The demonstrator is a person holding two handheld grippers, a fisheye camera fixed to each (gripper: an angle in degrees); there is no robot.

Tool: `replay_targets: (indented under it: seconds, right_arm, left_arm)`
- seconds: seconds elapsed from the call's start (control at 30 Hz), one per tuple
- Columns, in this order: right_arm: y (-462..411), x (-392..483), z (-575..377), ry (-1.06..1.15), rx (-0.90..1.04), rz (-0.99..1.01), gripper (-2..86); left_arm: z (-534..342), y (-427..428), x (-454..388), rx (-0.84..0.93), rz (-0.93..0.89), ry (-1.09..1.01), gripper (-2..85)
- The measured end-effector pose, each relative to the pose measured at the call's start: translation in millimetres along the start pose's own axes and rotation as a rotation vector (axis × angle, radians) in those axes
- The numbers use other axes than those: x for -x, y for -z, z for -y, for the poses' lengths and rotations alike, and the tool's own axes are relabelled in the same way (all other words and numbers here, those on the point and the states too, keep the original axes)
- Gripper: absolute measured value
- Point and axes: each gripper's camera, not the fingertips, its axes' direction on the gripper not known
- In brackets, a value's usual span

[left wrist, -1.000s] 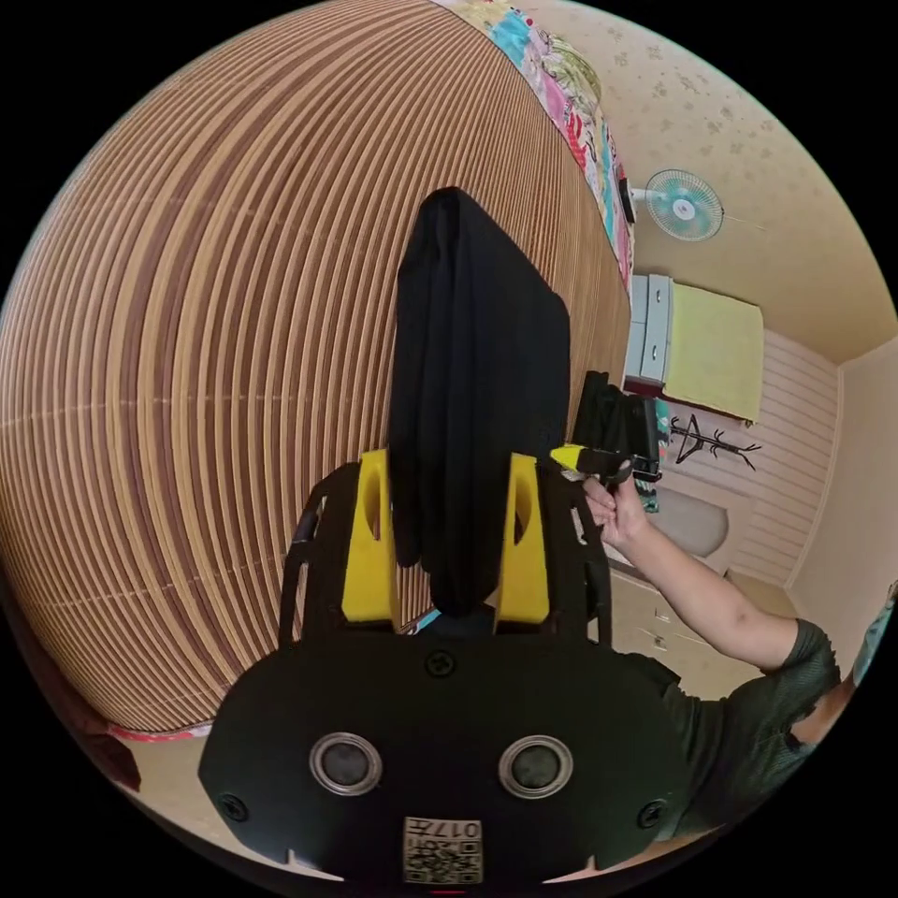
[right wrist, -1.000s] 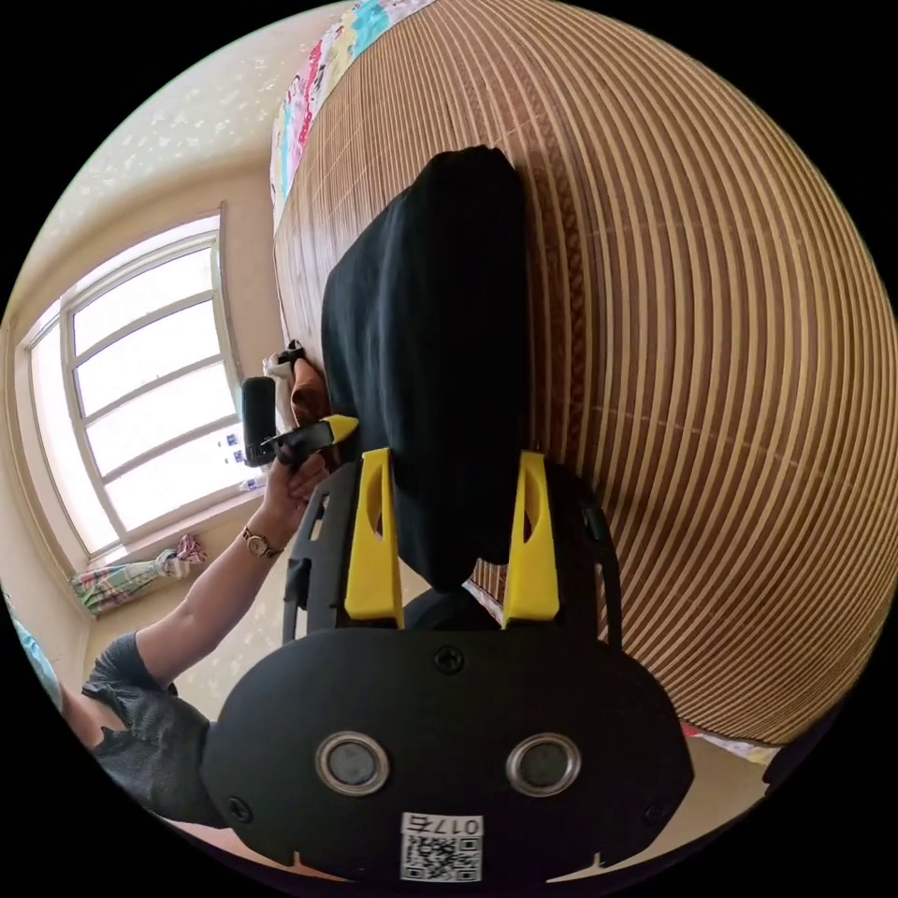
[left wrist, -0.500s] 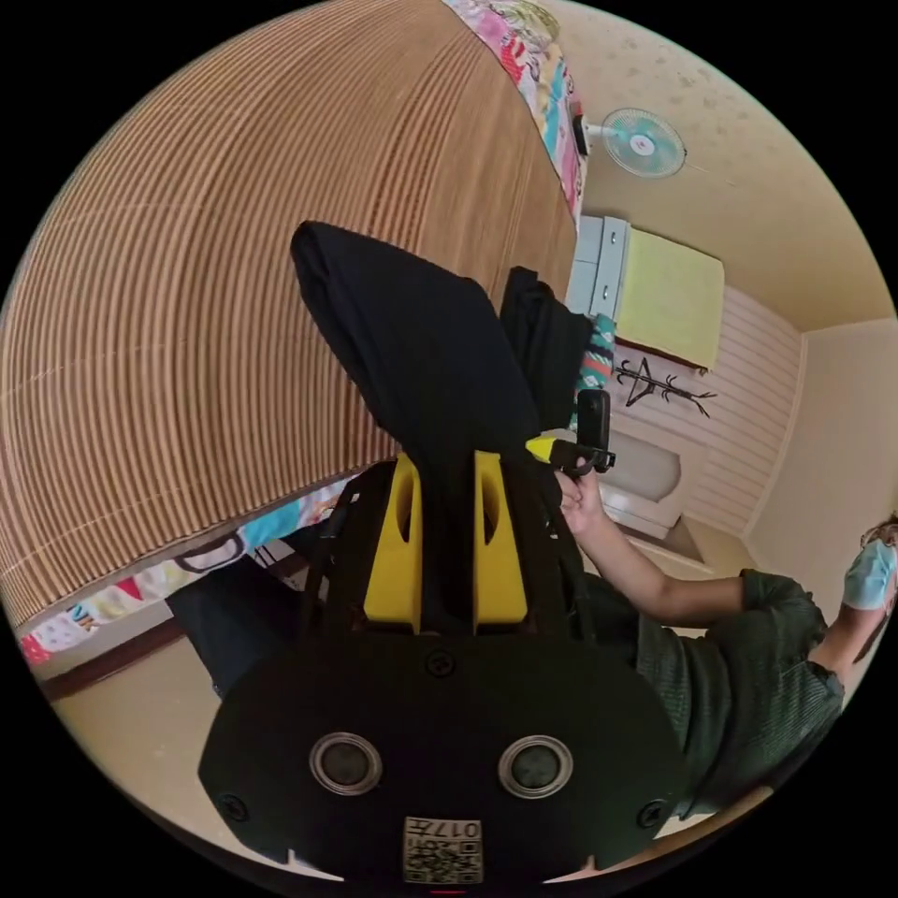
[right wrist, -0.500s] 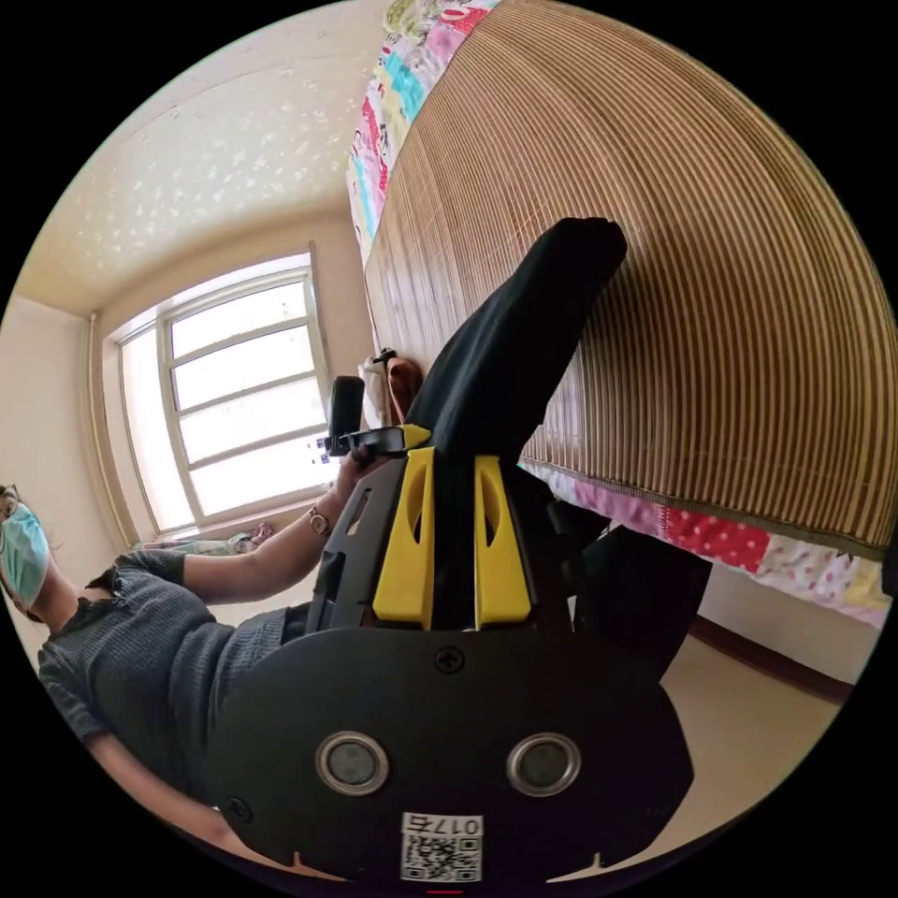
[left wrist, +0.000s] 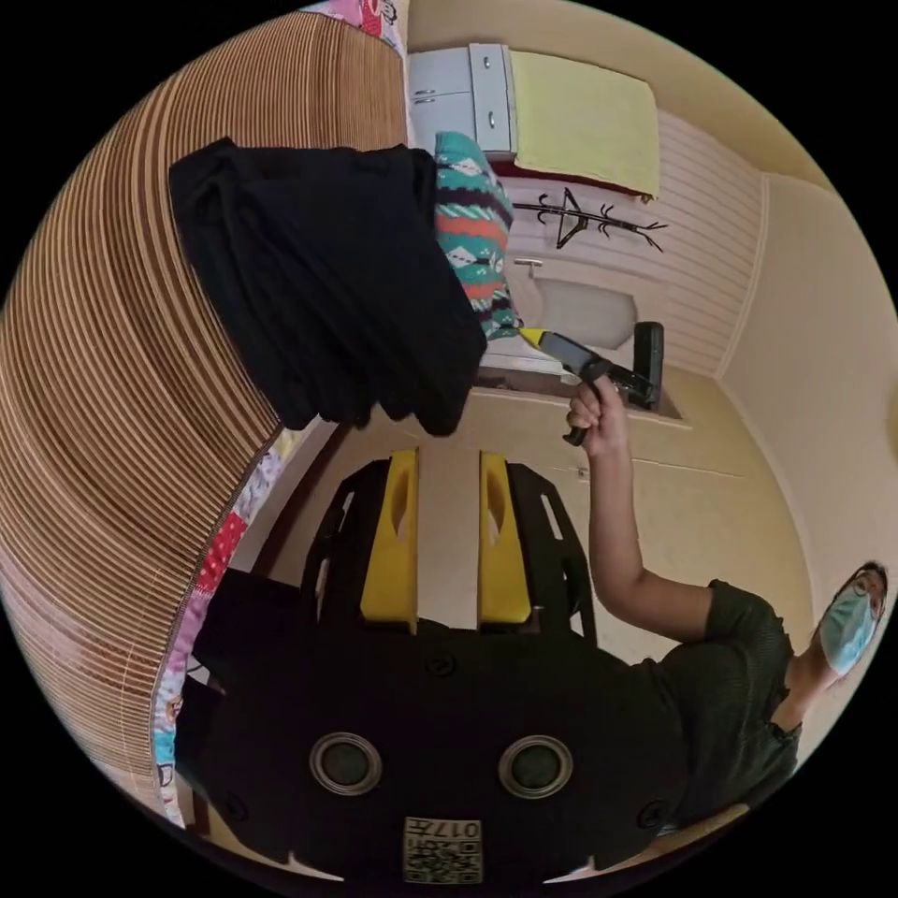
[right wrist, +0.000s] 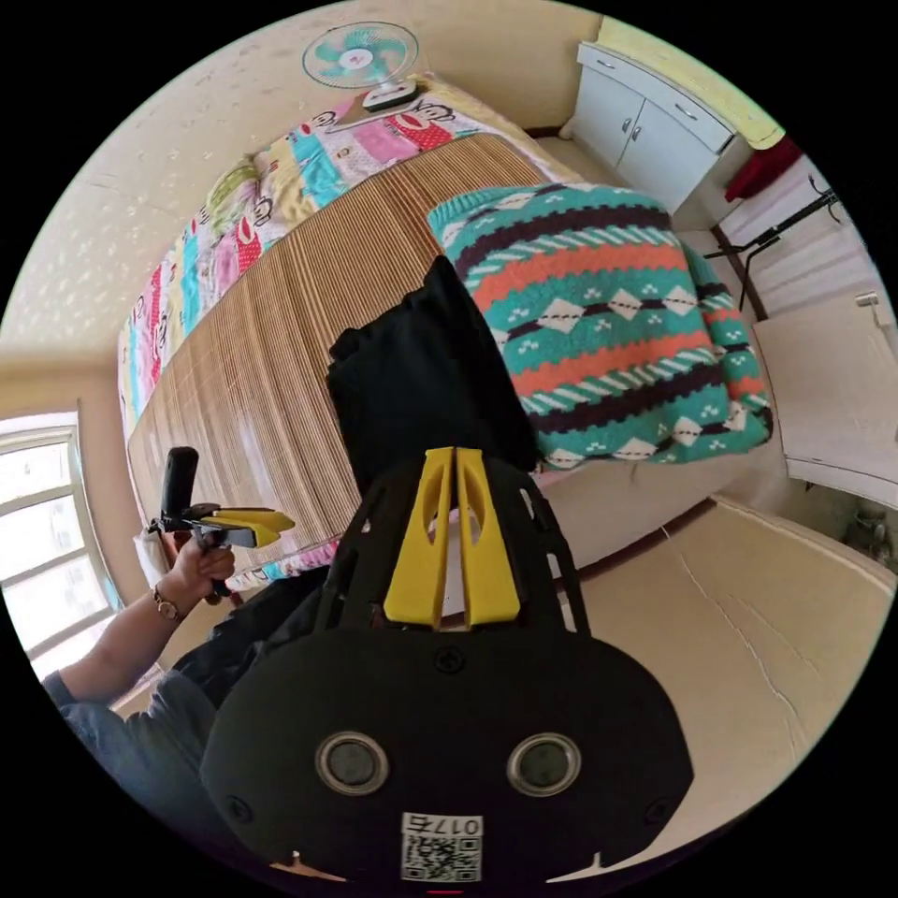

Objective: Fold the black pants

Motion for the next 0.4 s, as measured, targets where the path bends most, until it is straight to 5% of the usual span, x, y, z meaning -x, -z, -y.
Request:
replay_targets:
  seconds: [0.2, 0.4]
  right_arm:
    - [-86.9, 53.8, -61.5, 0.001, 0.024, 0.164, 0.6]
    - [-171.3, 184.2, -64.5, 0.241, 0.138, 0.428, 0.4]
  left_arm:
    - [-128.1, 82.3, 96.4, -0.104, 0.363, 0.317, 5.2]
    - [-378.8, 188.0, 150.4, -0.701, 0.299, 0.840, -0.6]
